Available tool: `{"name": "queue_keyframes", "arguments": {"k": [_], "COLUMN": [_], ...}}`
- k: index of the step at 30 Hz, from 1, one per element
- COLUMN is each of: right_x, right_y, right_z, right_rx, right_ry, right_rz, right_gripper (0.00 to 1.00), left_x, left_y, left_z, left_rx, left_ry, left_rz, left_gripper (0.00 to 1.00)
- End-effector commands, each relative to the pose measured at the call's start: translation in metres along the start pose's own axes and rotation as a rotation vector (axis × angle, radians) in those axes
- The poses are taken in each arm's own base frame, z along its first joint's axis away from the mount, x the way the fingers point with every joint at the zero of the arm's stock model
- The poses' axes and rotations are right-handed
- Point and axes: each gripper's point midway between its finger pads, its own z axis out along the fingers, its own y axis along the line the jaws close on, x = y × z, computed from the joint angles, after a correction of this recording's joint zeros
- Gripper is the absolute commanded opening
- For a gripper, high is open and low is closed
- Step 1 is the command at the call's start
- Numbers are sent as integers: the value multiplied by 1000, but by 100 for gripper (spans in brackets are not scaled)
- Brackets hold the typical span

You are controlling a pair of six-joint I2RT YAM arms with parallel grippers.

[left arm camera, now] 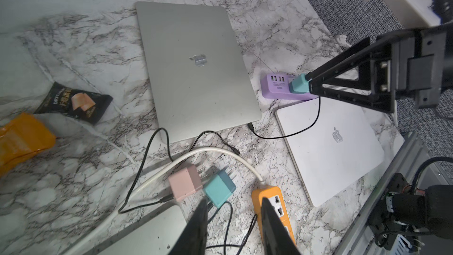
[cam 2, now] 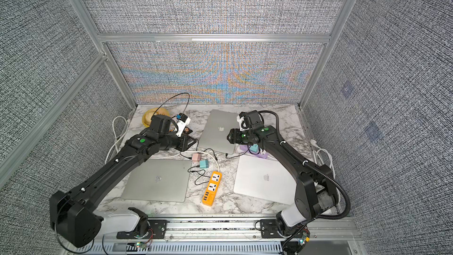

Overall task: Unplug the laptop charger
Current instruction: Place the plug at the center of the board, then remove the charging cable from the laptop.

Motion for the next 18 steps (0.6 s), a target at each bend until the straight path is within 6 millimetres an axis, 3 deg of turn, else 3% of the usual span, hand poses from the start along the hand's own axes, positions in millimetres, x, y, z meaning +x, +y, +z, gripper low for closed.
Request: {"name": "queue_keyframes", "arguments": {"k": [1,8,13,18], "right_x": [8,14,18,20], "right_y": [-32,-50,-39,-24], "right_z": [-9,-20,-12,10], "right_rx": [143,265,285,315], "right_ry": [28,42,66,72], "right_rz": [65,98,143,158], "right_gripper": [68,67,65,62], "left_x": [-13,-22,-19,-5], "left_y": [-9,-9,-1,5], "left_z": [15,63,100,132], "left_rx": [15,31,28,40], "left_ry": [-12,87,183,281], "left_rz": [79,-11,-132,-211], "left_gripper": [36,36,34,33]}}
